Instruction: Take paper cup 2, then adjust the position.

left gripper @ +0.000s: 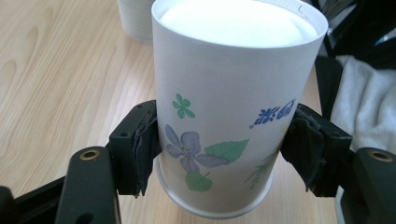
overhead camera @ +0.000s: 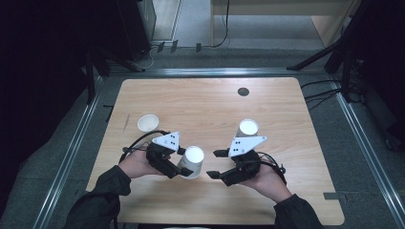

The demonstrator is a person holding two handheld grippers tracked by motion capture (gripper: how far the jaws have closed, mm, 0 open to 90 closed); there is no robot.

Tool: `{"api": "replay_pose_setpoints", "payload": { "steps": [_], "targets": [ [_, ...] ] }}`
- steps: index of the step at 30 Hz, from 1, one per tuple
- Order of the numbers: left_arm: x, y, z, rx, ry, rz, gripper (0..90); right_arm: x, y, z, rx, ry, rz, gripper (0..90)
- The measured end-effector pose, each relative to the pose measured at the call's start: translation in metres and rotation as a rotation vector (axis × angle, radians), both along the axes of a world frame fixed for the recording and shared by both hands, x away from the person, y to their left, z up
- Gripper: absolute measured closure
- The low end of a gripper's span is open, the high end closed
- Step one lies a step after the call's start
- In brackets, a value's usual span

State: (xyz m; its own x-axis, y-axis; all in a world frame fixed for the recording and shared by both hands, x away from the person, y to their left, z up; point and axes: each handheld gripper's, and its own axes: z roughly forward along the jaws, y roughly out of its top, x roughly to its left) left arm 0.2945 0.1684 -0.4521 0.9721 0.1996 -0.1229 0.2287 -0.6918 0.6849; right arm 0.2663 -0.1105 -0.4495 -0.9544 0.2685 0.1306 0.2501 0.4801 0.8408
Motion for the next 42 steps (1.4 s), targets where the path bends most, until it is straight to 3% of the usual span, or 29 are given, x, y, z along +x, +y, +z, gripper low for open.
{"api": "replay_pose_setpoints", "payload": {
  "steps": [6,8,12,14,19,20,26,34,42],
  "targets": [
    [0.008,0.001,0.023,0.077,0.023,-0.028,31.2,-0.005,-0.001,-0.006,-0.024,0.008,-0.007,30.0],
    [0.01,-0.002,0.033,0.121,-0.006,-0.043,31.2,-0.005,0.002,-0.007,-0.022,0.011,-0.006,30.0],
    [0.012,-0.008,0.049,0.201,-0.023,-0.066,31.1,-0.004,0.007,-0.009,-0.022,0.01,-0.001,30.3],
    [0.011,-0.01,0.05,0.215,-0.04,-0.08,31.0,-0.003,0.009,-0.01,-0.025,0.009,-0.001,30.4],
    [0.006,-0.015,0.044,0.286,-0.061,-0.102,31.0,-0.001,0.012,-0.013,-0.016,0.021,0.001,30.8],
    [0.005,-0.017,0.041,0.315,-0.064,-0.111,31.0,0.0,0.013,-0.014,-0.016,0.024,0.004,30.8],
    [0.002,-0.022,0.03,0.409,-0.061,-0.138,31.0,0.0,0.017,-0.017,-0.018,0.028,0.004,30.9],
    [0.001,-0.026,0.026,0.411,-0.059,-0.159,31.0,0.001,0.023,-0.021,-0.015,0.034,-0.002,30.7],
    [0.0,-0.036,0.018,0.453,-0.056,-0.187,30.9,0.002,0.028,-0.024,-0.015,0.032,-0.001,30.4]
  ]
}}
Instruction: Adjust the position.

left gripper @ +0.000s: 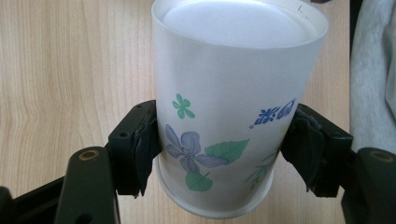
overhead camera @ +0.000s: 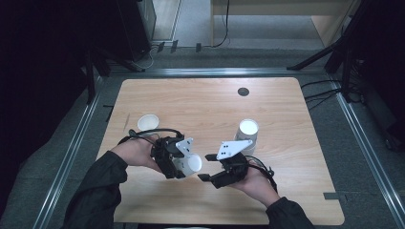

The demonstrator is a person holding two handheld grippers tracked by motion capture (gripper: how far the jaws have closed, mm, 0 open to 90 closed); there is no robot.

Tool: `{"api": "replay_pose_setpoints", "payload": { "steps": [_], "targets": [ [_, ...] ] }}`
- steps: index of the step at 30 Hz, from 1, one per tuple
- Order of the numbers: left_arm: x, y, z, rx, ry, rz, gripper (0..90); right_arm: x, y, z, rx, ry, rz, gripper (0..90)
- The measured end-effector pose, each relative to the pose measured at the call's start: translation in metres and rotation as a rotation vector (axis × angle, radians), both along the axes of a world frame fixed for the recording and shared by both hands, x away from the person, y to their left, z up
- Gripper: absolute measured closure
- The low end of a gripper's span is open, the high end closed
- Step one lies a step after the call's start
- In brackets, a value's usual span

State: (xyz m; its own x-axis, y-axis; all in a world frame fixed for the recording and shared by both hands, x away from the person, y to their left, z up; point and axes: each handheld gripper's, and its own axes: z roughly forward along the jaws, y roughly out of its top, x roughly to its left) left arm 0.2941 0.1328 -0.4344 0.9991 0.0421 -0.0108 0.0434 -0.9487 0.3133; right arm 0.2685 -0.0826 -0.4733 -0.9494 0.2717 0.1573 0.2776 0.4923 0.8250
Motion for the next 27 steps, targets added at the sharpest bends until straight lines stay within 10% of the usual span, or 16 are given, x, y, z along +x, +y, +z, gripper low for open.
{"api": "replay_pose_setpoints", "payload": {
  "steps": [27],
  "targets": [
    [-0.009,-0.019,-0.008,0.02,0.001,-0.047,30.7,-0.002,0.019,-0.005,-0.003,-0.008,0.048,33.6]
  ]
}}
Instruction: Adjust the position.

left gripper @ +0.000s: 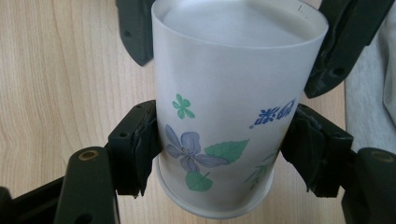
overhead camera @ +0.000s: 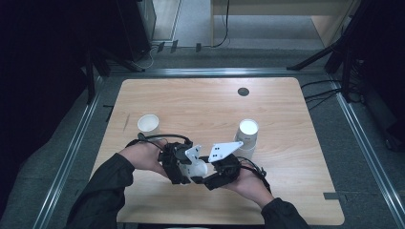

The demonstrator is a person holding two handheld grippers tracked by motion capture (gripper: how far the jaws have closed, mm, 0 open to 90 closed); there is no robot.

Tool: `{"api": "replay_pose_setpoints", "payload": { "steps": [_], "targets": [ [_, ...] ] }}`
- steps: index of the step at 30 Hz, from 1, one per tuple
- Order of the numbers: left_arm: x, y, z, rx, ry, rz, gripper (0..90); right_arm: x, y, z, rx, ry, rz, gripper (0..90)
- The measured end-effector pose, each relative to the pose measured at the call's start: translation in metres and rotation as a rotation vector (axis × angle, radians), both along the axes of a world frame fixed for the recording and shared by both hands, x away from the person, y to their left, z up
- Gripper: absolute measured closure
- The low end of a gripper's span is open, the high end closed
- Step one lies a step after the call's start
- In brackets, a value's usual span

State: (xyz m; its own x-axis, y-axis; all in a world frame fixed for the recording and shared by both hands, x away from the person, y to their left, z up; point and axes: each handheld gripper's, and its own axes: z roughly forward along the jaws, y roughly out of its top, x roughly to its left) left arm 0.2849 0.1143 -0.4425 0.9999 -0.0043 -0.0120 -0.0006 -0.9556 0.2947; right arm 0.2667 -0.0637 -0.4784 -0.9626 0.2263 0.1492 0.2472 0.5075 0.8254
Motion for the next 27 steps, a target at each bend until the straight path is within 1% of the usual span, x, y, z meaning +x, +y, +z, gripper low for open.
{"api": "replay_pose_setpoints", "payload": {
  "steps": [2,5,7,8,9,10,11,12,13,15,16,17,20,23,24,25,26,27],
  "targets": [
    [0.0,0.0,0.0,-0.001,0.0,0.0,30.7,0.0,0.0,0.0,0.0,-0.007,0.005,34.3],
    [0.0,0.001,0.0,-0.008,0.001,-0.001,30.5,0.0,0.0,0.001,-0.001,-0.001,0.005,34.9],
    [0.002,0.002,0.001,-0.013,0.015,0.004,28.8,-0.001,0.0,0.001,0.004,-0.004,0.007,34.8],
    [0.003,0.002,0.001,-0.023,0.025,0.015,26.9,-0.001,0.0,0.002,0.004,-0.007,0.01,34.8],
    [0.004,0.002,0.001,-0.029,0.043,0.032,20.8,-0.001,0.0,0.002,0.001,-0.016,0.01,34.8],
    [0.005,0.002,0.002,-0.035,0.057,0.041,16.9,-0.001,-0.001,0.003,0.002,-0.014,0.007,34.8],
    [0.005,0.003,0.002,-0.046,0.046,0.043,13.6,-0.001,-0.002,0.004,0.004,-0.015,0.006,34.9],
    [0.005,0.005,0.004,-0.058,0.038,0.046,12.9,-0.001,-0.003,0.004,0.008,-0.017,0.004,34.9],
    [0.006,0.006,0.004,-0.066,0.042,0.048,12.9,0.0,-0.005,0.006,0.011,-0.019,0.0,34.9],
    [0.007,0.011,0.006,-0.098,0.033,0.056,12.5,0.0,-0.008,0.008,0.024,-0.022,-0.008,34.9],
    [0.008,0.013,0.007,-0.108,0.037,0.056,12.5,0.001,-0.01,0.01,0.031,-0.02,-0.014,34.9],
    [0.008,0.017,0.008,-0.133,0.045,0.069,12.4,0.001,-0.011,0.011,0.037,-0.025,-0.016,34.9],
    [0.009,0.022,0.009,-0.162,0.035,0.081,12.5,0.001,-0.017,0.015,0.055,-0.027,-0.024,34.9],
    [0.009,0.029,0.01,-0.209,0.03,0.097,12.5,0.0,-0.022,0.019,0.066,-0.031,-0.032,34.9],
    [0.009,0.032,0.01,-0.225,0.036,0.107,12.4,0.001,-0.023,0.02,0.073,-0.028,-0.035,34.9],
    [0.009,0.035,0.01,-0.242,0.033,0.114,12.5,0.001,-0.025,0.021,0.078,-0.027,-0.036,34.9],
    [0.009,0.039,0.009,-0.266,0.051,0.12,12.7,0.0,-0.027,0.022,0.085,-0.027,-0.037,34.9],
    [0.008,0.041,0.009,-0.283,0.054,0.124,12.7,0.001,-0.028,0.023,0.092,-0.03,-0.038,34.9]
  ]
}}
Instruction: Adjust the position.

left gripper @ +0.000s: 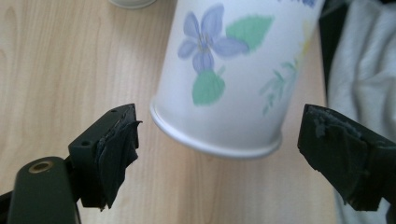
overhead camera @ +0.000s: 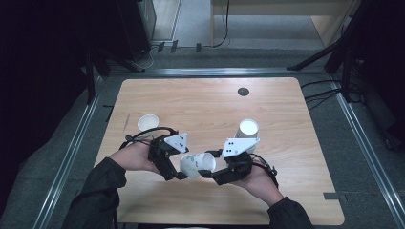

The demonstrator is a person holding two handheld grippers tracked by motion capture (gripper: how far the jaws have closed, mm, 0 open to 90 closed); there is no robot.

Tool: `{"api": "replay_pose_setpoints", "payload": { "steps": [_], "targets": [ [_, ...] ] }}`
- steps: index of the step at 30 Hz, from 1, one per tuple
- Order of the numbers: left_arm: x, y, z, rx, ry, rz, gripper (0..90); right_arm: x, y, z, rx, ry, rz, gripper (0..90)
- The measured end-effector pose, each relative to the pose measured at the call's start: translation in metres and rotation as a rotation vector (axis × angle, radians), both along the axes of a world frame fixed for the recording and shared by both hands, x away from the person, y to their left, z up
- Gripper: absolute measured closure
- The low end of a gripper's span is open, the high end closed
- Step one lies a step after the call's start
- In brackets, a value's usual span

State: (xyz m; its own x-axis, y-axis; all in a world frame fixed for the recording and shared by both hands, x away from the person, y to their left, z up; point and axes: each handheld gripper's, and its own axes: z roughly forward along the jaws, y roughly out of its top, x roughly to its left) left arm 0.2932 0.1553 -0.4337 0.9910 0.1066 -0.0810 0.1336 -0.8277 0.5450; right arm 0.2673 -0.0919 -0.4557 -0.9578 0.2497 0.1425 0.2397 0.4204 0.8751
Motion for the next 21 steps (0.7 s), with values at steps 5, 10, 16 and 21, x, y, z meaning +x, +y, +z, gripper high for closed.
{"api": "replay_pose_setpoints", "payload": {
  "steps": [5,10,16,21],
  "targets": [
    [-0.001,0.01,-0.003,-0.067,0.024,0.024,12.7,-0.001,-0.006,0.005,0.029,-0.004,-0.003,34.9],
    [-0.003,0.012,-0.009,-0.116,0.046,0.035,12.6,-0.001,-0.01,0.008,0.053,0.0,0.001,34.9],
    [-0.007,0.017,-0.018,-0.187,0.075,0.067,12.6,-0.003,-0.012,0.01,0.066,0.001,0.019,34.9],
    [-0.011,0.017,-0.021,-0.226,0.053,0.088,12.6,-0.003,-0.012,0.01,0.08,0.01,0.034,34.9]
  ]
}}
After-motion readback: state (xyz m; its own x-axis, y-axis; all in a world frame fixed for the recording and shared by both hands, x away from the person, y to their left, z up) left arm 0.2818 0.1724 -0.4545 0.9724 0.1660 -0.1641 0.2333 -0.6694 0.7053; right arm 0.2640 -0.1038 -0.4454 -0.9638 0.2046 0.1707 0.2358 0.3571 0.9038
